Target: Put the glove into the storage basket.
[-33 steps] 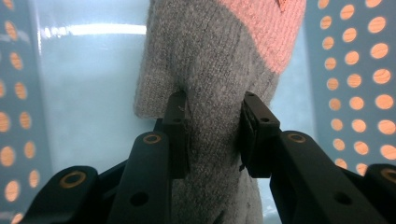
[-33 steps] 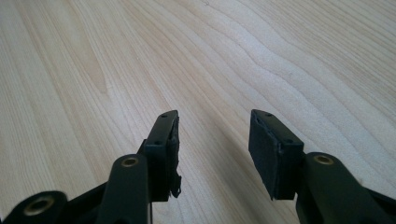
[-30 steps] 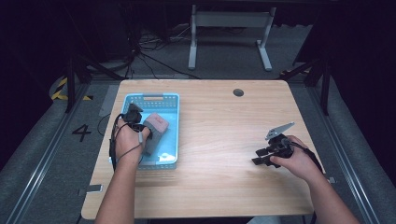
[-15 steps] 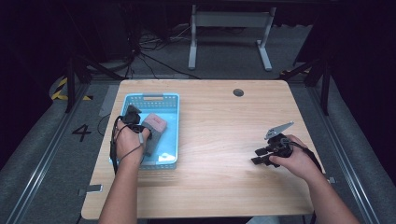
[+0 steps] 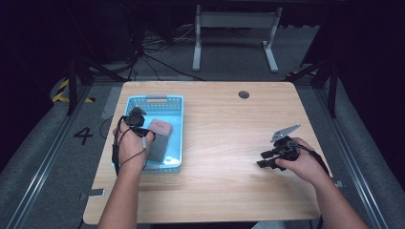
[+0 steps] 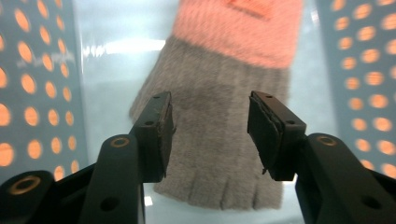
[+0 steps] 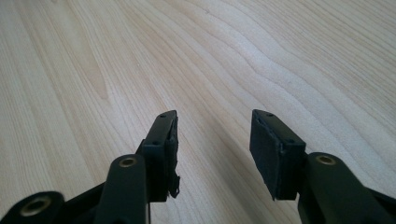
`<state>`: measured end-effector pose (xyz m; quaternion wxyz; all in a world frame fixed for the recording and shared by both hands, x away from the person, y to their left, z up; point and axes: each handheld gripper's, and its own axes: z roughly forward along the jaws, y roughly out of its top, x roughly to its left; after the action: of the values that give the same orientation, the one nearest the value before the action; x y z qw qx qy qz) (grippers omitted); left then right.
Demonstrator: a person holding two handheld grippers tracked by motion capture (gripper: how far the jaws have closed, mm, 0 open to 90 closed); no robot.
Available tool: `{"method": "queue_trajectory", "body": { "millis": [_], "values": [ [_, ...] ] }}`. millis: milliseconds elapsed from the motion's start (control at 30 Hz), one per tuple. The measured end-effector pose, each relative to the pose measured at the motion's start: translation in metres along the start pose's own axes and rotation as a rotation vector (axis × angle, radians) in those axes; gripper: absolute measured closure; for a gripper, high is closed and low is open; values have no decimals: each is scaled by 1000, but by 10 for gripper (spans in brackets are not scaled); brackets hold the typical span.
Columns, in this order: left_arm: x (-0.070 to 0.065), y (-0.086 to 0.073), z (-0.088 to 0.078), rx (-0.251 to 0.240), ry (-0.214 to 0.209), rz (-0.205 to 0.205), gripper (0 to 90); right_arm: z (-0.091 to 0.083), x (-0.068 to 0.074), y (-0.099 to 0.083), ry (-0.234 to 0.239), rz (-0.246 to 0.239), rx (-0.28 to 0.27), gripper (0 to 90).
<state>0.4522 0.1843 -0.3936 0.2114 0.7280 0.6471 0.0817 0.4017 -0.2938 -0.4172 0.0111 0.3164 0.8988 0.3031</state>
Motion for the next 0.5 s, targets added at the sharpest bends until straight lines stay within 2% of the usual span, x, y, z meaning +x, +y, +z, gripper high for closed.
{"method": "queue_trajectory", "body": {
  "millis": [200,333,400,433,500],
  "values": [
    [-9,0,-16,-19,-12,72,534,-1,-1,0,-3,-1,-2,531],
    [0,-3,-10,42,7,65,580,-1,0,0,-1,-8,0,533],
    [6,-6,-4,86,16,59,651,-1,0,1,1,-10,-1,534],
    [9,-8,0,97,18,60,673,-1,0,1,1,-10,0,536],
    [14,-10,6,118,23,57,774,0,1,1,0,-13,5,539]
  ]
}}
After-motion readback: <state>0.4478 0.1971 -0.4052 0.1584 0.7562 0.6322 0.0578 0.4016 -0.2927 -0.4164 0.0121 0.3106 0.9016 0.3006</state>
